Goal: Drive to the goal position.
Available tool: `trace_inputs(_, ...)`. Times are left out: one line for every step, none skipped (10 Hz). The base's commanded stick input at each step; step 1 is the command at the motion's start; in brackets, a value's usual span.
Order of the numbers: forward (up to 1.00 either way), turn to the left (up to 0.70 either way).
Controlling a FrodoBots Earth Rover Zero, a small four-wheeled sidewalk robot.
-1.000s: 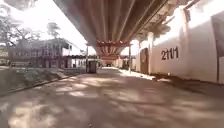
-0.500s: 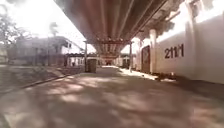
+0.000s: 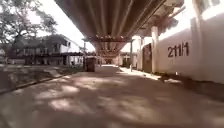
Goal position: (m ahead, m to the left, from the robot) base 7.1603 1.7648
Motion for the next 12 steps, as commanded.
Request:
trace_inputs(0.7,0.0)
trace_inputs(0.7,0.0)
trace_inputs(0.7,0.0)
trace_inputs(0.7,0.0)
trace_inputs(0.7,0.0)
trace_inputs(0.7,0.0)
trace_inputs(0.7,0.0)
trace_inputs(0.7,0.0)
trace_inputs(0.7,0.0)
trace_inputs(0.7,0.0)
trace_inputs(0.7,0.0)
trace_inputs(0.7,0.0)
